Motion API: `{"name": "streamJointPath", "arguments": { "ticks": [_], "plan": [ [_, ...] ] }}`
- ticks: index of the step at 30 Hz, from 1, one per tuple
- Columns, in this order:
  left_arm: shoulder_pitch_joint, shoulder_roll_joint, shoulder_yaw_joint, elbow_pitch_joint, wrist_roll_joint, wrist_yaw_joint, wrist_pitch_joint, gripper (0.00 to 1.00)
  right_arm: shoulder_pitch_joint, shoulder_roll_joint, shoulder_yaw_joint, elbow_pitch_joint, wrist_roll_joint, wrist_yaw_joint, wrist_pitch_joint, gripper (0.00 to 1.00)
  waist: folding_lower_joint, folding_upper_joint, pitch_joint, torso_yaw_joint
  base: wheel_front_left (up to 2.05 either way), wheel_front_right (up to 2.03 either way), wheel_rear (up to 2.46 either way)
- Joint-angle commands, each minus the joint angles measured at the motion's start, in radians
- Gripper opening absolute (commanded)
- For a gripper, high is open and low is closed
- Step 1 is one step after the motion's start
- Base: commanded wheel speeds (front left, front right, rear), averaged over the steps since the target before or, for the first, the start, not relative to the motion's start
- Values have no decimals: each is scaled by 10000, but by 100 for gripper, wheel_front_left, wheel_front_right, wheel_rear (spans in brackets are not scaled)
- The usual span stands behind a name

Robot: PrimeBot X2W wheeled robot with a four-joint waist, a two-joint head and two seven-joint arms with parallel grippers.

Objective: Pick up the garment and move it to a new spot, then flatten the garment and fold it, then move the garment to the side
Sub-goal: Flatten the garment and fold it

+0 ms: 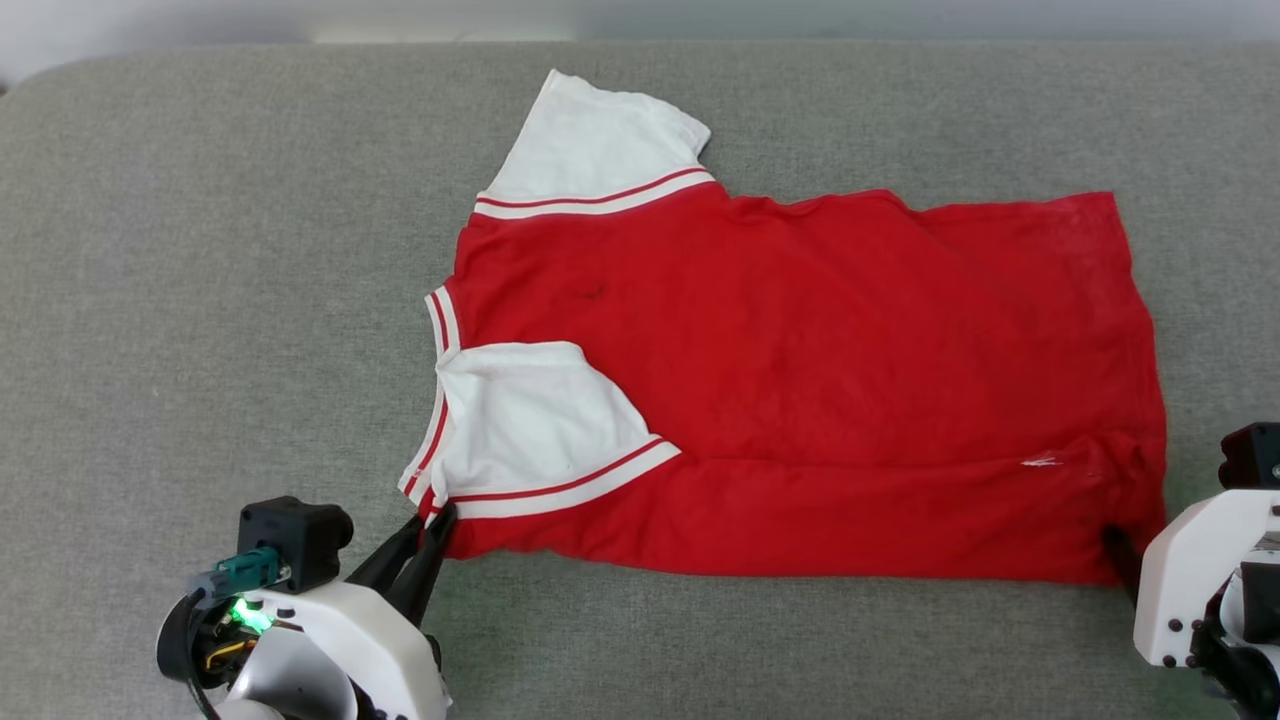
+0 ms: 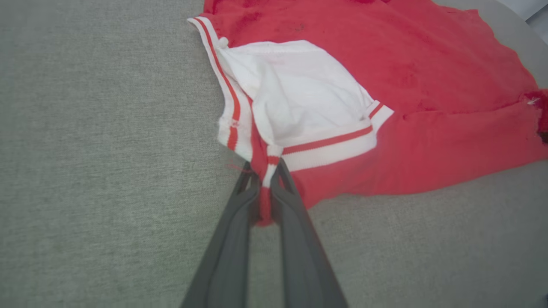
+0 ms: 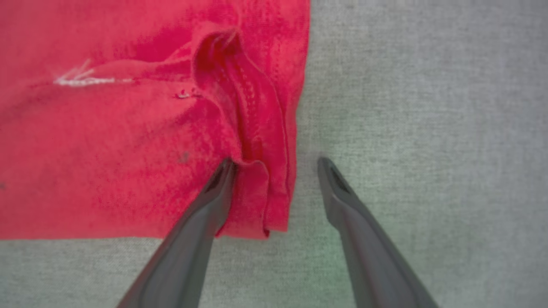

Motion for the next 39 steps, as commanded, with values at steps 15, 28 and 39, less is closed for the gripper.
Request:
{"name": "streamJointPath", "arguments": {
  "ticks": [15,28,39],
  "plan": [
    [773,279,-189,451,-285,336,322,0,521,-38,-476,544,505,-12,134,0,0,0,-869,-170,0,0,0],
    [1946,497,-740,678,-583,246,573,0,2146,-100,-1042,-972,1077,-10,875,0,0,0,-1444,-432,0,0,0],
    [1524,134,-1098,1758,-470,-408,558,100,1931,161,-757,-202,1153,-5,128,100,0,0,-1571,-467,0,0,0]
  ]
}}
